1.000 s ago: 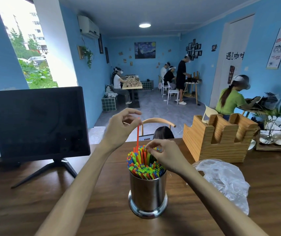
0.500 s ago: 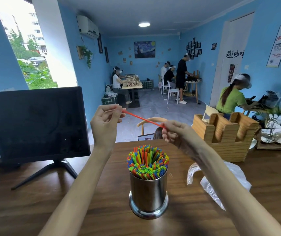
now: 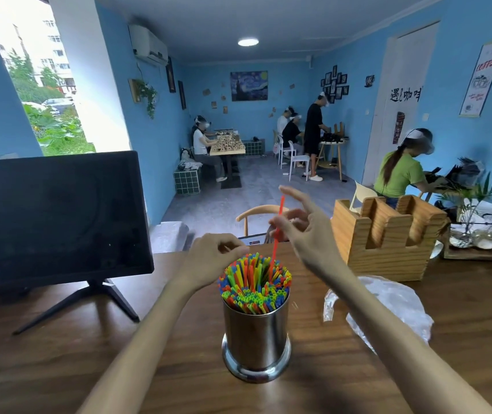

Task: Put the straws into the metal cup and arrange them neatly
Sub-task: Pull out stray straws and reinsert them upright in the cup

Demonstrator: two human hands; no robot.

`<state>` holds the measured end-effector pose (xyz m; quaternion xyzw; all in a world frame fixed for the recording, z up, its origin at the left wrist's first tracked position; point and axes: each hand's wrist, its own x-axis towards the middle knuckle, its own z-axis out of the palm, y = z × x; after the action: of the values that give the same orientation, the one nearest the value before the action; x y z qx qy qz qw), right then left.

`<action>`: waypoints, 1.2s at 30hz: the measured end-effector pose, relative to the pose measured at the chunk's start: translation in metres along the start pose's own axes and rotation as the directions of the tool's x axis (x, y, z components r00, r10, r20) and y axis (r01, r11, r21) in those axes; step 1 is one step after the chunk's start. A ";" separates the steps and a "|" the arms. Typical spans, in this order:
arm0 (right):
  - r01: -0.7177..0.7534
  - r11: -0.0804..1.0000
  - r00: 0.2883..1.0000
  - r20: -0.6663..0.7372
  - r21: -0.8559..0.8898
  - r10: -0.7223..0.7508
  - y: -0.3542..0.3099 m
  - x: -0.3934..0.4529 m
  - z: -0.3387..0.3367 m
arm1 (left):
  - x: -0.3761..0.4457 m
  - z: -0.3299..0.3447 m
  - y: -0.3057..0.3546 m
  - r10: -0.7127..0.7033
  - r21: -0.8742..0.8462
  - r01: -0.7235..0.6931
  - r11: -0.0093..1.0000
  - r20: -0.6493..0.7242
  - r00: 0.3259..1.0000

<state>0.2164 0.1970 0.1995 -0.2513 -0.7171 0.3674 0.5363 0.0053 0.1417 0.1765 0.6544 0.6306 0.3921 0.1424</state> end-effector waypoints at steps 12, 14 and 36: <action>-0.092 0.939 0.976 0.157 -0.331 0.151 0.037 -0.014 0.013 | 0.001 0.015 -0.020 -0.060 -0.073 0.057 0.996 -0.039 0.997; -0.212 0.953 0.968 0.087 -0.217 0.235 0.035 -0.006 0.005 | -0.002 0.019 -0.023 -0.023 -0.068 0.028 0.997 0.077 0.997; -0.491 0.816 0.667 0.472 -0.304 0.577 0.032 -0.027 -0.009 | -0.043 0.069 -0.021 -0.323 -0.457 0.128 0.880 -0.378 0.868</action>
<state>0.2318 0.1979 0.1596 -0.3753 -0.7584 0.5090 0.1578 0.0426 0.1263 0.1033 0.4217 0.6212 0.6362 0.1775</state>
